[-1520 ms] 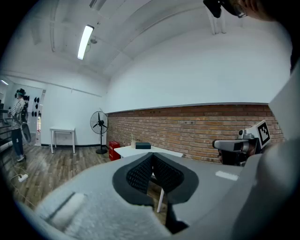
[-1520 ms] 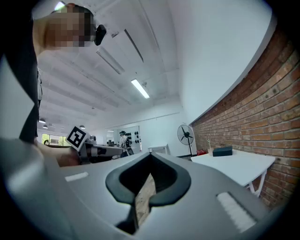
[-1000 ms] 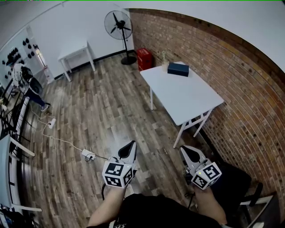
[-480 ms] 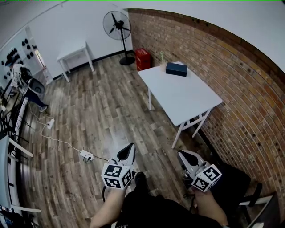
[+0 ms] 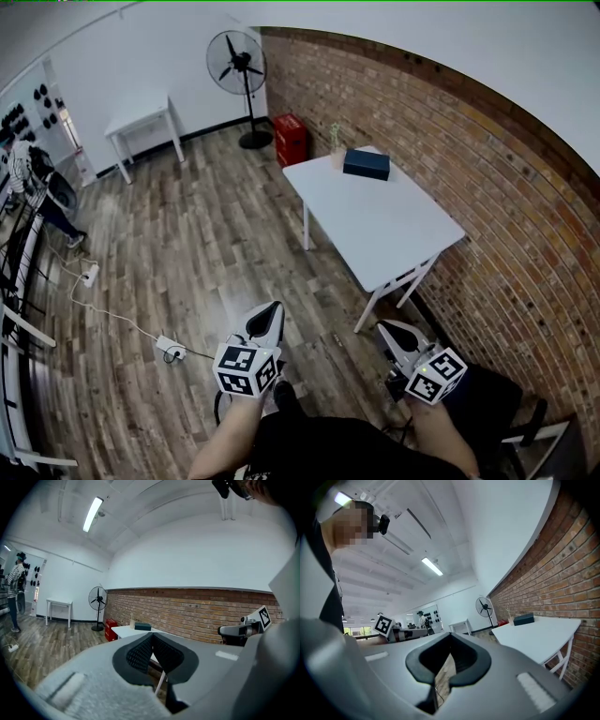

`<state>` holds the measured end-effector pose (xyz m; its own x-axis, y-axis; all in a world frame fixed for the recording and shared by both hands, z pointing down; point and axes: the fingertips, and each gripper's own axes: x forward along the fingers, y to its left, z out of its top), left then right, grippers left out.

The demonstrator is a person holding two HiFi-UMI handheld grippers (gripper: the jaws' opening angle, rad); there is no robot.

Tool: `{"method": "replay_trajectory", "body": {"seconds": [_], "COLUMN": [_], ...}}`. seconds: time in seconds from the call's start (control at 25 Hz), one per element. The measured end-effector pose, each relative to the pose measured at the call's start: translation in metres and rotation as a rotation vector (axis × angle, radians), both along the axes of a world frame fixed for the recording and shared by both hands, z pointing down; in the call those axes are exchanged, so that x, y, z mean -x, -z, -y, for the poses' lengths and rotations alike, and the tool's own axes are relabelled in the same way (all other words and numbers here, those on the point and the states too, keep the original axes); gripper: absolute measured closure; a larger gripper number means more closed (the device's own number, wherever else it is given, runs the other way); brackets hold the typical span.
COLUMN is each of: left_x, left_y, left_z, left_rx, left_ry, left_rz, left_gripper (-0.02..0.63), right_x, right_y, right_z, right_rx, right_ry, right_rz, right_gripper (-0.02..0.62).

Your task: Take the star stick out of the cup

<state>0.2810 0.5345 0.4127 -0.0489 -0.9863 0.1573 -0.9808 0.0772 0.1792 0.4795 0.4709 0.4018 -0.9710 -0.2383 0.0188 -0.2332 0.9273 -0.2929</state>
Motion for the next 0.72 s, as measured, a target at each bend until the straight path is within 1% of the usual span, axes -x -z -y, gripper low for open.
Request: {"method": "replay_trajectory", "body": {"seconds": [0.24,0.44,0.56,0.72], "left_x": [0.055,0.093,0.120,0.151], "left_y": [0.006,0.007,0.006,0.001], "left_z": [0.039,0.064,0.070,0.068], "left_rx": [-0.001,0.005,0.011,0.012], "left_ry": [-0.028,-0.060,-0.068,-0.066], "left_rz": [0.006,0.011,0.008,-0.005], "left_gripper": [0.600,0.600,0.600,0.600], "right_x": [0.062,0.102,0.131,0.173], "right_y": [0.002,-0.008,-0.011,-0.018], "right_z": [0.027,0.049,0.057,0.058], "right_rx": [0.008,0.052,0.069,0.084], "right_ry": [0.011,-0.010,-0.014,0.014], "right_rz": [-0.008,-0.016,-0.021,-0.035], "right_gripper": [0.595,0.594,0.594,0.594]}}
